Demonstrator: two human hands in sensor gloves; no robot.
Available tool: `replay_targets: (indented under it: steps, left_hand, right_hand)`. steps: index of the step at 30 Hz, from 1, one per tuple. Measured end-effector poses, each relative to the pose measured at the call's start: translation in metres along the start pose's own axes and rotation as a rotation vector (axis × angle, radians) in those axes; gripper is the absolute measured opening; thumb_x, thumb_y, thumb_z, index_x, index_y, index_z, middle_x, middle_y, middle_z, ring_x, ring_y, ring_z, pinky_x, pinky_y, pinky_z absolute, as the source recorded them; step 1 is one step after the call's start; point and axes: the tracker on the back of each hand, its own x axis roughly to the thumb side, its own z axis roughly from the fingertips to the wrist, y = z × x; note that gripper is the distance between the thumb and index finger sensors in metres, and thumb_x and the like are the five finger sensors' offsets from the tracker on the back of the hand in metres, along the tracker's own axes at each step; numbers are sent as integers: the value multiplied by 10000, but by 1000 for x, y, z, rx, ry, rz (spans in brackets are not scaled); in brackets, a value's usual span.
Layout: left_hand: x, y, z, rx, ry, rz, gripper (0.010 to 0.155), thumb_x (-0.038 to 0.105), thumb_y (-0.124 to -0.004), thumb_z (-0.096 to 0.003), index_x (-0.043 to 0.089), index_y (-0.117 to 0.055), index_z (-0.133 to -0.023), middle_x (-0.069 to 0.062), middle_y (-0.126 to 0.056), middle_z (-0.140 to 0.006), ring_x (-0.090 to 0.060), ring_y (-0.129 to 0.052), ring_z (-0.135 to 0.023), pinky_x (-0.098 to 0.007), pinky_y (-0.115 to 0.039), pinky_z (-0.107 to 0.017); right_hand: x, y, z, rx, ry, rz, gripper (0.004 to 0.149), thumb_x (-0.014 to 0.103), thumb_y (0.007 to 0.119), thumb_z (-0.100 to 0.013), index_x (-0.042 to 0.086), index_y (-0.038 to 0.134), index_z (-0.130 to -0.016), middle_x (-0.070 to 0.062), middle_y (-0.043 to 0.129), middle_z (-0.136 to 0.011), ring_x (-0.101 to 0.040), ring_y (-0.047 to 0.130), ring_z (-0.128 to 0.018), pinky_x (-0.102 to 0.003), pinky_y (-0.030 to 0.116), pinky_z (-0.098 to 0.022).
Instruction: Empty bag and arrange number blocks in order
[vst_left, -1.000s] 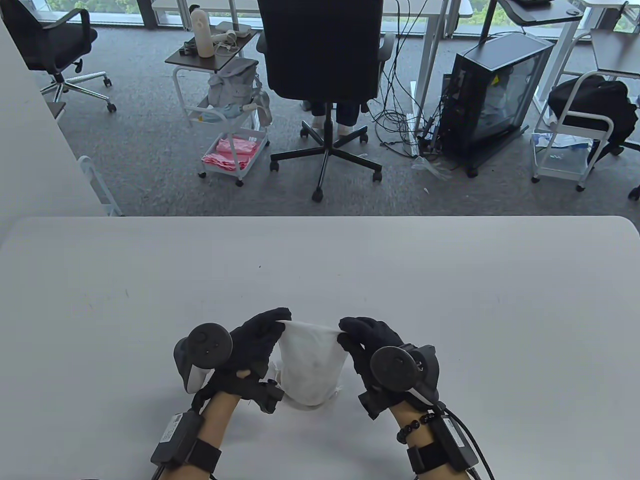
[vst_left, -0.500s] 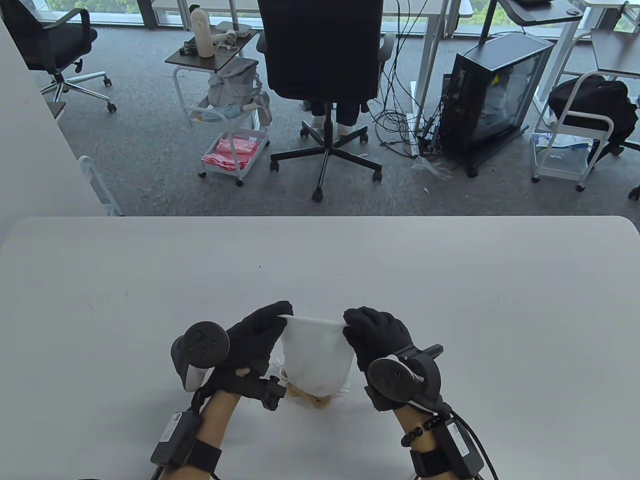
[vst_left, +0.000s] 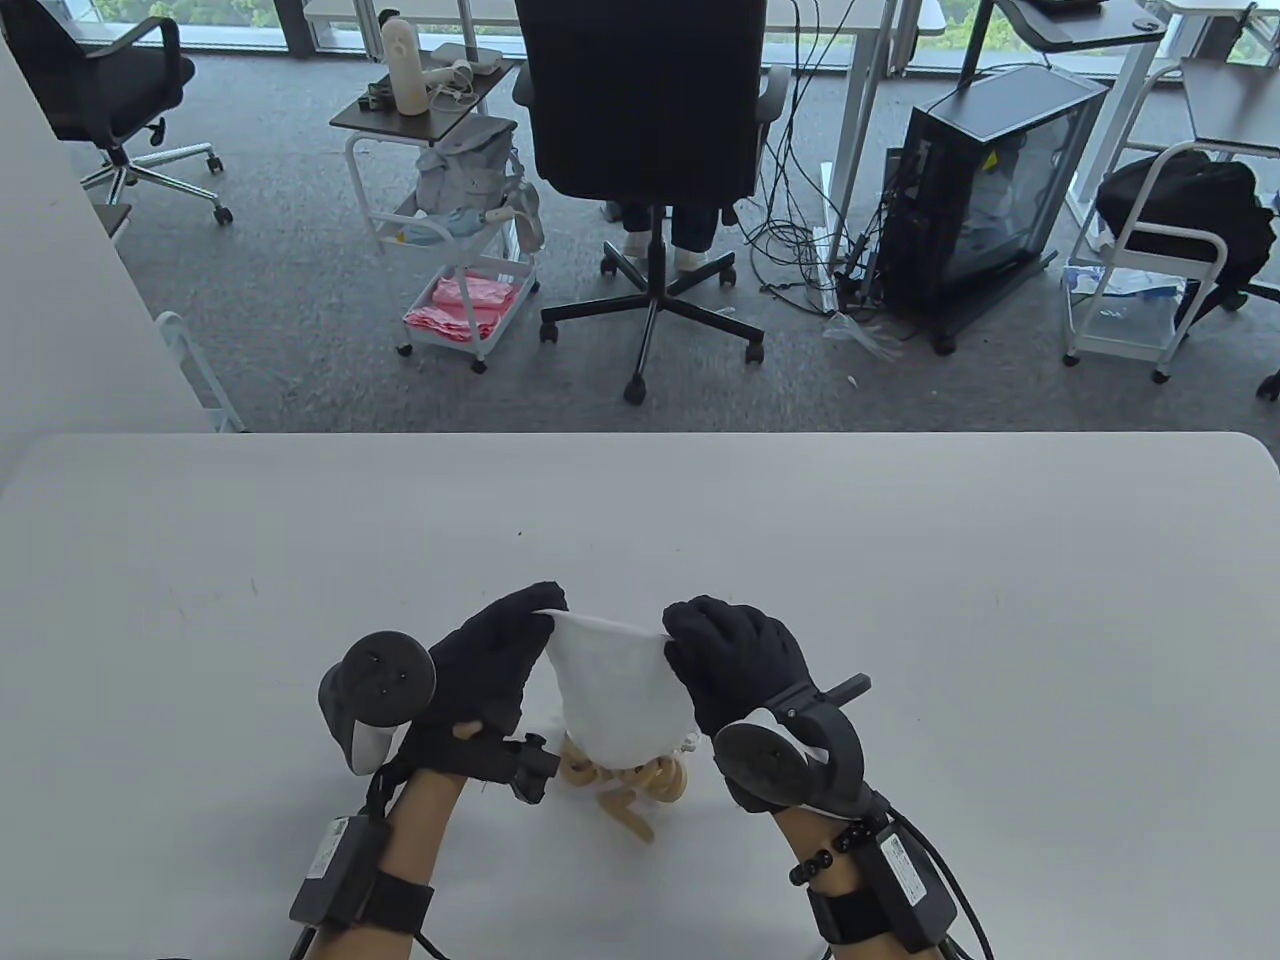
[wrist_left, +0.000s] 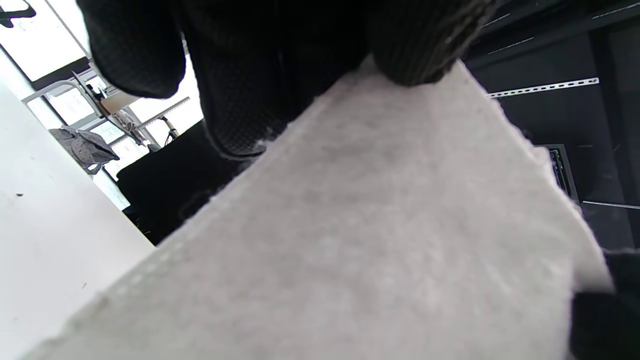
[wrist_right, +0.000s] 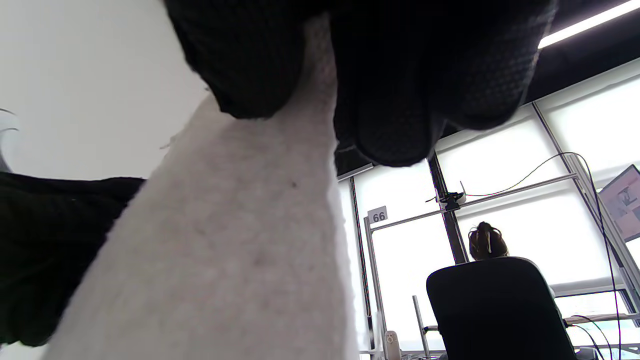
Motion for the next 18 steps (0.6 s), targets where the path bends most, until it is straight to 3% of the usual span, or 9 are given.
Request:
replay_targets:
  steps: [8,18]
  left_hand:
    - [0,-10,0,-50,5,-21,420,384,-747,-544,259,-844,-933,-62,-946,-906,-357,-1030,-804,-630,-770,-637]
    - [6,-10,1,-47,-13,7,431,396,-741,-546,259,-833,-944,-64,-937,-916,-363,-1022,-812,-635,-763,-641]
  right_hand:
    - [-4,-8,-1,19,9,71,340,287,871,-480,187,885,-804,-96,959,-792,-315,1024,-633,-494,893,-509]
    - [-2,-21,-3,-55,-10,88,340,289,873,-482,186,882,-806,-96,958,-792,-313,1024,-632,-492,894,-508]
